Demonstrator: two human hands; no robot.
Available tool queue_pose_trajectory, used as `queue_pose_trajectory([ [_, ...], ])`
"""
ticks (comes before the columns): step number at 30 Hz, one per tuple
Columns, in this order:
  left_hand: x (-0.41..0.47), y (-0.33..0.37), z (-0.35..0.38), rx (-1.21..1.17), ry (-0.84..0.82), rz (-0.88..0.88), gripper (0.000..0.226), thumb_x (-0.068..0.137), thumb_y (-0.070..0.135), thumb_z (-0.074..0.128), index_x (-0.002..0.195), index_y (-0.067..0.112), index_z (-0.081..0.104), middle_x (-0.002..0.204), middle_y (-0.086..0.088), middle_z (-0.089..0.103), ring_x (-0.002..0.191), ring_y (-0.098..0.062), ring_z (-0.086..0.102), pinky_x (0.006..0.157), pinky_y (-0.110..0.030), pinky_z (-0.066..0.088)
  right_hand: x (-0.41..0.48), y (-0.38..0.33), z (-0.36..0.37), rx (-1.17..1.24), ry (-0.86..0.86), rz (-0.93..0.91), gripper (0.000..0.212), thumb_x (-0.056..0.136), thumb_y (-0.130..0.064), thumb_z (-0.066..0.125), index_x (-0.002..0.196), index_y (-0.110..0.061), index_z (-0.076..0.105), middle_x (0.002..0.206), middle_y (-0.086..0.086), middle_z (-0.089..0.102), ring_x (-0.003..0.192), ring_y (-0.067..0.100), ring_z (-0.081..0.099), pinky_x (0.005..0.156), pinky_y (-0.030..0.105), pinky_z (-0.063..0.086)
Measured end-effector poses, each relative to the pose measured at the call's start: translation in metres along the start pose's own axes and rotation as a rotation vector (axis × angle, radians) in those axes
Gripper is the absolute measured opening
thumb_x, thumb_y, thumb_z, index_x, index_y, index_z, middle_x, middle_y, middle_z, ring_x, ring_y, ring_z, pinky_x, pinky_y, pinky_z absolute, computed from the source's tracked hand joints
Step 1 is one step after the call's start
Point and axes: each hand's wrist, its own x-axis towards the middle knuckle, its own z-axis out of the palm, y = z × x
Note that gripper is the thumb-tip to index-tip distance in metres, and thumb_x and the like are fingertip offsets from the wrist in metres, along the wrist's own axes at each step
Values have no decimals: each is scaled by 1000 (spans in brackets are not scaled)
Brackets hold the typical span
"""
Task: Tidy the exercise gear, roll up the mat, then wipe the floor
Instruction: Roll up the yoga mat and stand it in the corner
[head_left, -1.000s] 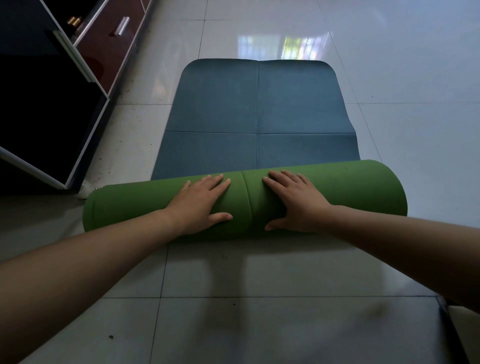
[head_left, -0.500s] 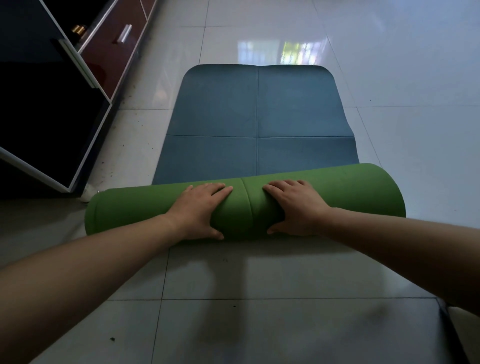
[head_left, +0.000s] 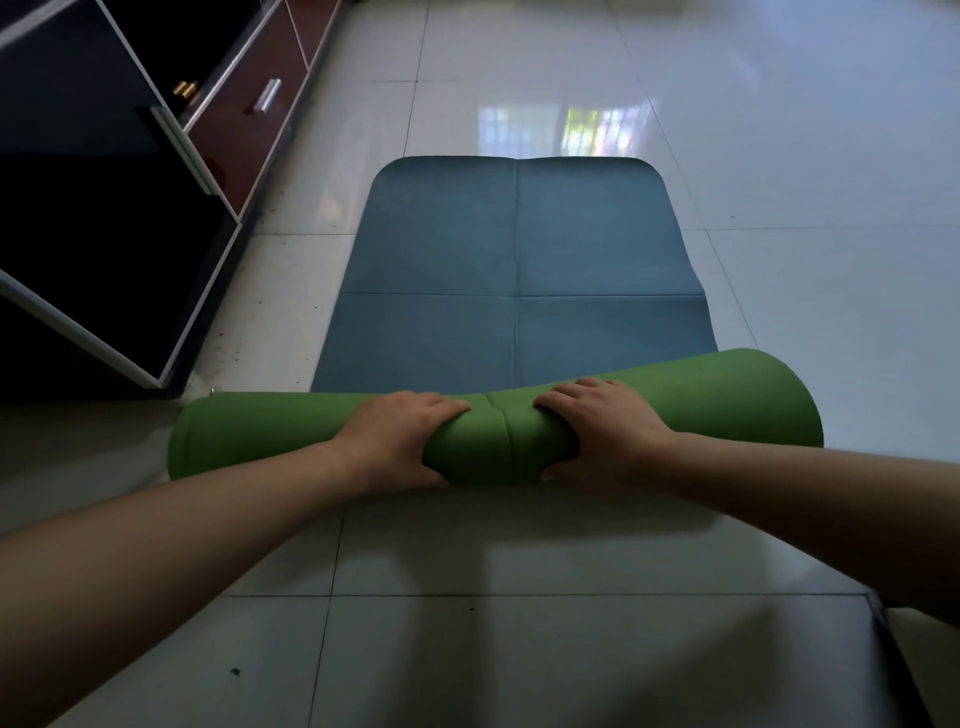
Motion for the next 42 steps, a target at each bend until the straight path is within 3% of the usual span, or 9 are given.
queue_pose_trajectory([
  [12,-14,1,-5,-137,-181,18,92,64,57,76,141,37,30,140,13,45,127,-13,43,102,-29,36,-17,-6,-13,104,-93,-30,84,61,-70,68,130,-29,45,126,-5,56,115,19,50,94,32,43],
  [15,-8,-8,-1,-180,-137,-15,99,65,55,76,146,33,22,150,11,32,135,-13,32,110,-32,32,-5,0,-13,134,-76,18,91,62,-71,67,137,-28,38,138,-6,48,124,18,46,102,32,38],
  [21,-11,-8,12,-158,100,2,62,87,43,58,143,31,34,153,2,28,138,-19,29,113,-34,28,17,17,-10,252,81,239,73,70,-66,63,128,-24,49,131,-3,53,119,19,49,97,33,40],
  [24,-5,-5,16,-70,30,-20,73,86,57,51,147,31,20,157,0,15,143,-20,17,115,-42,22,26,16,-8,309,183,310,68,75,-59,65,128,-20,49,133,0,52,123,20,47,100,32,37],
  [28,10,-16,13,-9,-63,-41,83,83,61,51,149,33,8,158,3,5,145,-19,11,116,-41,19,22,7,-4,264,159,136,69,78,-55,64,134,-19,44,143,0,41,131,19,37,107,30,28],
  [32,24,-25,9,-15,-79,-42,79,87,56,49,149,32,7,159,2,5,145,-19,11,117,-38,18,18,3,7,97,-7,26,100,73,-66,61,149,-21,14,158,1,7,145,20,5,117,37,2],
  [34,29,-28,9,-26,-78,-52,77,88,54,48,149,32,7,158,2,6,145,-19,12,116,-41,19,20,7,10,36,-31,19,106,72,-66,62,150,-22,6,159,1,-1,145,20,-1,117,37,-1],
  [39,29,-25,16,-88,56,-73,70,90,50,48,148,28,17,157,2,15,143,-20,17,114,-45,22,36,18,5,57,-5,9,104,71,-62,65,149,-25,9,158,-2,5,145,18,4,117,36,5],
  [42,30,-22,17,-60,-1,-95,89,80,63,54,149,29,9,158,3,8,145,-19,10,117,-45,15,43,21,1,90,8,19,105,67,-63,69,148,-26,15,157,-3,13,144,17,12,116,34,10],
])
